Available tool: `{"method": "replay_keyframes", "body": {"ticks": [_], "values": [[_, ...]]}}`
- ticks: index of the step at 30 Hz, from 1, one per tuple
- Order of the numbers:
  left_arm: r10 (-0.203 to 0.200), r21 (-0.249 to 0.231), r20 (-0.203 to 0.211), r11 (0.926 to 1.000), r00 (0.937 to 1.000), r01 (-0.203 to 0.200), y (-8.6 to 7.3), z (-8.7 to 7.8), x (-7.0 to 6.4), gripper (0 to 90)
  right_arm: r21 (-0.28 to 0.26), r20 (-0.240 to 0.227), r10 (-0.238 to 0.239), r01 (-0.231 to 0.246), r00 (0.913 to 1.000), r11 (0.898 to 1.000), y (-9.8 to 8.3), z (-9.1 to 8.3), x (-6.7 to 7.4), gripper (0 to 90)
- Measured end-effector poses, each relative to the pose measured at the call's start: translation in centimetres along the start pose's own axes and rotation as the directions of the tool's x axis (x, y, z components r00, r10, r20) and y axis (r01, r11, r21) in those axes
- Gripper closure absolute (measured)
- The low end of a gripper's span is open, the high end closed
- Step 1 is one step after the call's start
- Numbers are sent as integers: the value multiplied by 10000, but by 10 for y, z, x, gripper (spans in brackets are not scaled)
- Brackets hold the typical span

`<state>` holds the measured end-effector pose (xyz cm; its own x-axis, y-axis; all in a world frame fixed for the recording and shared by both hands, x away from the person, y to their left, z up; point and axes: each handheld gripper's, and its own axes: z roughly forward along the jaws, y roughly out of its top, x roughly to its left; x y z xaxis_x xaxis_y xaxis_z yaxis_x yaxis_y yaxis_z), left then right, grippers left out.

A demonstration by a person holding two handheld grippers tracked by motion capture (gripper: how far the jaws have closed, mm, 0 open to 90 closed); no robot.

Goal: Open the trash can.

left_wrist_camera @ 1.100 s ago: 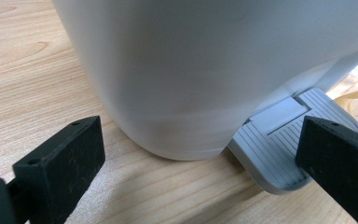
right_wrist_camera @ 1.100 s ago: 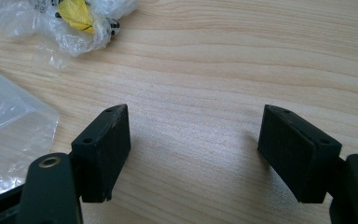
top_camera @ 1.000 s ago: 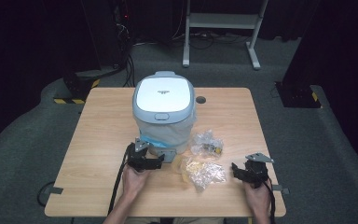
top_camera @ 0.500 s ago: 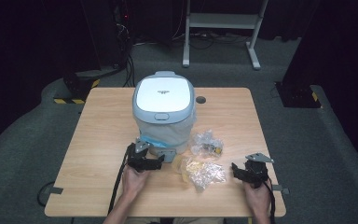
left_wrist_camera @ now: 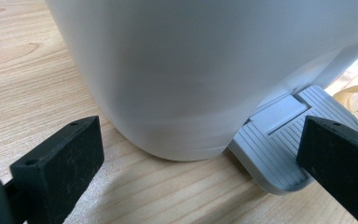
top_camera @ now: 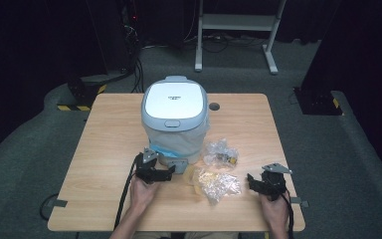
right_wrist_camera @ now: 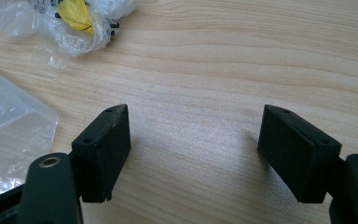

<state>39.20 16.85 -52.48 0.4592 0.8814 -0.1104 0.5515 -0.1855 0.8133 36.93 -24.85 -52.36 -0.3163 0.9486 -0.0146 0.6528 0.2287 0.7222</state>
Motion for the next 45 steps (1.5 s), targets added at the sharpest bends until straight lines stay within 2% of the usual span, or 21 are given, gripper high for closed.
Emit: {"method": "replay_keyframes", "body": {"ticks": [22, 27, 37, 38, 45], "values": [[-116, 347, 32, 9993, 9999, 115, 1, 2, 1, 7, -3, -13, -5, 5, 10000, 10000, 0, 0, 0, 250], [-15, 315, -142, 9995, 9999, 20, 0, 2, -1, 7, 11, -16, 25, -25, 10000, 10000, 0, 0, 0, 251], [-253, 630, 4, 9977, 9997, 252, 1, 4, 1, 7, -7, -34, -37, 37, 10000, 10000, 0, 0, 0, 249], [-184, 645, -38, 9977, 9998, 186, 1, 4, 2, 7, 2, -43, -42, 42, 10000, 10000, 0, 0, 0, 249], [-303, 756, 24, 9967, 9995, 301, 1, 5, 2, 8, 152, -140, -78, 80, 9999, 9999, 0, 0, 3, 173]]}}
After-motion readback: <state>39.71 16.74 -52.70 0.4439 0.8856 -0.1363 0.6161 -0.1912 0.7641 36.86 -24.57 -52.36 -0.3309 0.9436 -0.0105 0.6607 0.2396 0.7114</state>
